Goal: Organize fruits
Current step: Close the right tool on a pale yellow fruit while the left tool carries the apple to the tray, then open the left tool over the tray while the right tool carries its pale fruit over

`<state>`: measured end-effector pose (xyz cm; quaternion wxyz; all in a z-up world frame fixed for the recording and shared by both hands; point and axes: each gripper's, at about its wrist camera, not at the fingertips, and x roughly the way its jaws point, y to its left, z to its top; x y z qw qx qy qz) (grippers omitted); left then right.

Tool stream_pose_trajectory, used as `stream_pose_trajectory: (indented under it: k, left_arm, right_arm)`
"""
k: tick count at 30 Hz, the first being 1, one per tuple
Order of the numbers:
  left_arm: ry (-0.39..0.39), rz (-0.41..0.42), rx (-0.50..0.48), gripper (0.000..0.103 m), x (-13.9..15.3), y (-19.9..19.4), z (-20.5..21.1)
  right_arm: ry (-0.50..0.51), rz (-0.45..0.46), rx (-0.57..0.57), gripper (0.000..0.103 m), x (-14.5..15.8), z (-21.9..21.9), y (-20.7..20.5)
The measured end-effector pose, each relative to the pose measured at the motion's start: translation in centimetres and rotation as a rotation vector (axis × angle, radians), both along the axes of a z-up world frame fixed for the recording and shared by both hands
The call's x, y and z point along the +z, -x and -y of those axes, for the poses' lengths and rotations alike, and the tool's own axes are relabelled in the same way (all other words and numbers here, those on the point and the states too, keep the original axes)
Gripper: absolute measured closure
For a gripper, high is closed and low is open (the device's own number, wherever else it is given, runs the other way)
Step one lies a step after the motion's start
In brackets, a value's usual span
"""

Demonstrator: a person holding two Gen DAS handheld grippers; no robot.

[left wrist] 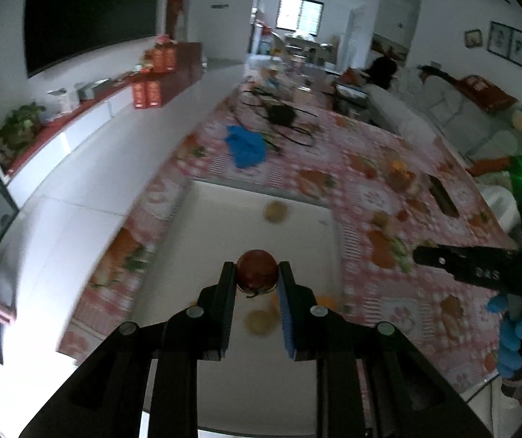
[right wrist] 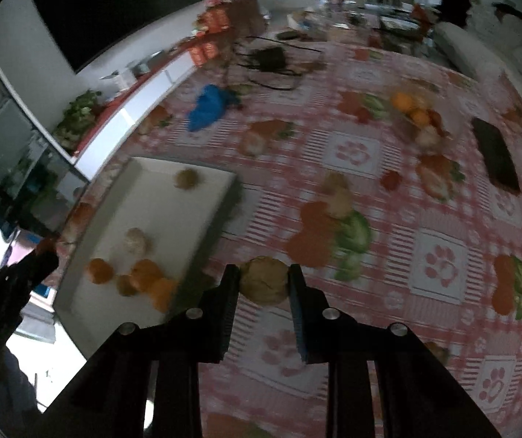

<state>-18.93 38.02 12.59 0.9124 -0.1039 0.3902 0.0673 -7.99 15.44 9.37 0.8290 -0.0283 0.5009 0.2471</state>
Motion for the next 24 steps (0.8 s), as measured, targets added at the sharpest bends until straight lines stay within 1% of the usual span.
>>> stream_pose_trajectory:
  k: [5,10,13,17,20,22,23,24]
  left_arm:
    - [0.007,-0.019,0.048,0.078,-0.9,0.0,-2.9]
    - [0.01,-0.049,0.058,0.079,-2.8,-0.3,-3.3]
    - [0.008,-0.069,0.045,0.079,-4.0,-1.1,-3.0]
    - [0.003,-0.089,0.036,0.078,-5.3,-2.1,-2.6]
    - [0.012,-0.102,0.03,0.078,-6.1,-2.6,-2.5]
    - [0.004,-0.107,0.029,0.078,-6.4,-2.7,-2.4]
    - [-0.004,-0.107,0.028,0.077,-6.6,-2.7,-2.3]
    - [-0.01,-0.107,0.027,0.072,-6.7,-2.8,-2.2]
  right_arm:
    - [-0.024,-0.02,0.071,0.074,0.3,-4.4,0.2]
    - [-0.015,-0.039,0.129,0.074,-0.6,-8.3,0.3]
    - [0.007,-0.056,0.152,0.074,-1.9,-10.3,0.1]
    - [0.025,-0.08,0.156,0.074,-3.3,-12.0,-0.5]
    - [0.036,-0.089,0.155,0.074,-4.0,-12.5,-1.0]
    - [0.041,-0.096,0.156,0.074,-4.4,-12.8,-1.1]
    - [0.046,-0.101,0.156,0.074,-4.7,-12.9,-1.2]
    - [0.048,-0.105,0.159,0.074,-4.8,-13.0,-1.3]
